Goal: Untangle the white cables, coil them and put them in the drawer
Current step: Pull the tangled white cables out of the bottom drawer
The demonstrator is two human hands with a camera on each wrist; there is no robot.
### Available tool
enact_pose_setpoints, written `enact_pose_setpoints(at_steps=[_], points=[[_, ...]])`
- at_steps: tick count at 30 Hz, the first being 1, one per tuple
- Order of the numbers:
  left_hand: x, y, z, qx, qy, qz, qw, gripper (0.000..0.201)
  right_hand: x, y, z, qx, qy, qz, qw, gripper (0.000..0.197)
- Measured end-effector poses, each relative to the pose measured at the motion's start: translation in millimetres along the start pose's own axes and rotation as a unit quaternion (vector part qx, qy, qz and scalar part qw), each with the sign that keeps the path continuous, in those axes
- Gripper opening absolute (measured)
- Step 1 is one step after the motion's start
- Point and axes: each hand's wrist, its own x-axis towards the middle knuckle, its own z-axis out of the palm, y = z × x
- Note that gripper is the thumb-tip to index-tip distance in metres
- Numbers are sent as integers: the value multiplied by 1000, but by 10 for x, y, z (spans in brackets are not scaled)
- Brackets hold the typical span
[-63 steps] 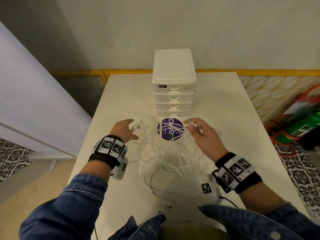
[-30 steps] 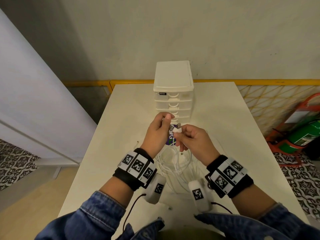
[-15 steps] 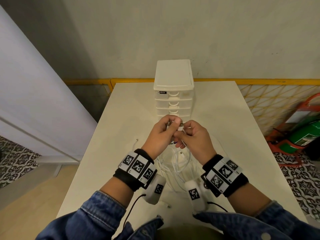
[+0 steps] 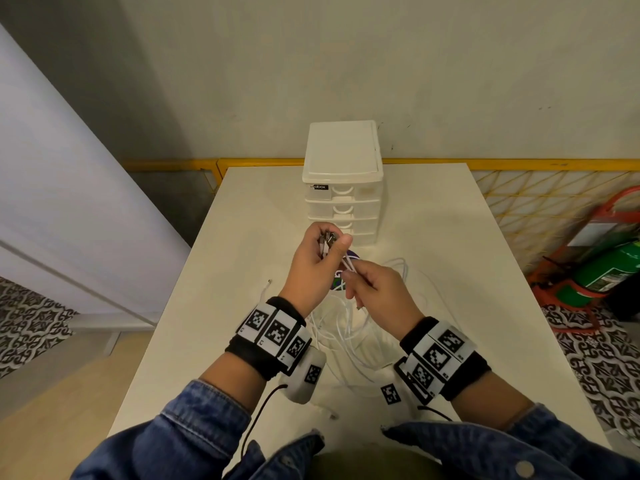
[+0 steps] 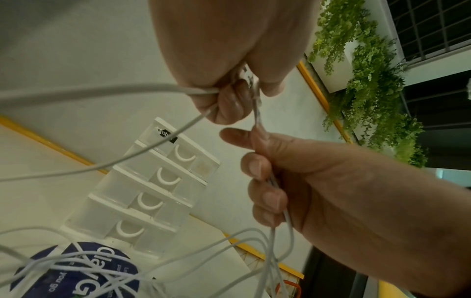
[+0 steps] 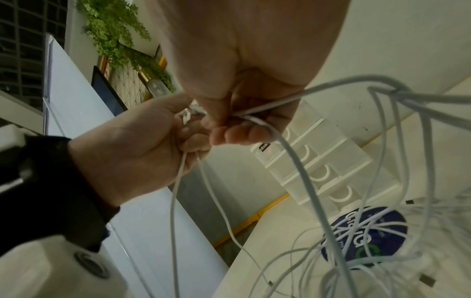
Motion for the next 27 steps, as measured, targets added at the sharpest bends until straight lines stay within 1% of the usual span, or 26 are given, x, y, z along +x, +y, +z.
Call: enact_pose_setpoints(at_steps=[2, 4, 7, 11, 13, 15, 17, 18, 20, 22, 24, 25, 27], points=[[-12, -11, 26, 0, 9, 4, 1000, 9, 3, -13, 25, -2, -8, 6, 1000, 33], [-16, -15, 41, -8, 19, 1, 1000, 8, 20, -30, 47, -13, -23, 10, 1000, 35], [-18, -9, 65, -5, 23, -6, 1000, 9, 18, -72, 85, -25, -66, 19, 997, 32], [-31, 19, 98, -10, 13, 4, 1000, 10, 14, -33, 117, 11, -98, 72, 993, 28], [-37, 54, 103, -44, -10, -13, 999, 13, 14, -15, 116, 8, -114, 77, 991, 30], [-41, 121, 114, -110, -62, -43, 991, 17, -3, -29, 98, 19, -138, 77, 987, 26], [-24, 196, 115, -164, -103, -64, 979, 22, -22, -95, 89, 82, -149, 77, 982, 18], [-9, 230, 104, -180, -116, -67, 975, 23, -24, -116, 81, 119, -153, 76, 978, 18], [29, 282, 64, -195, -122, -62, 971, 23, -31, -156, 64, 181, -166, 62, 967, 21], [66, 315, 9, -192, -124, -52, 972, 21, -22, -184, 45, 190, -174, 43, 965, 26], [106, 364, -67, -201, -123, -31, 971, 21, -7, -159, 37, 154, -166, 21, 974, 18], [128, 400, -122, -206, -111, -14, 972, 20, -8, -126, 32, 123, -160, 7, 979, 15], [188, 483, -254, -219, -66, 23, 973, 19, -30, -31, 10, 76, -135, -4, 988, 15]])
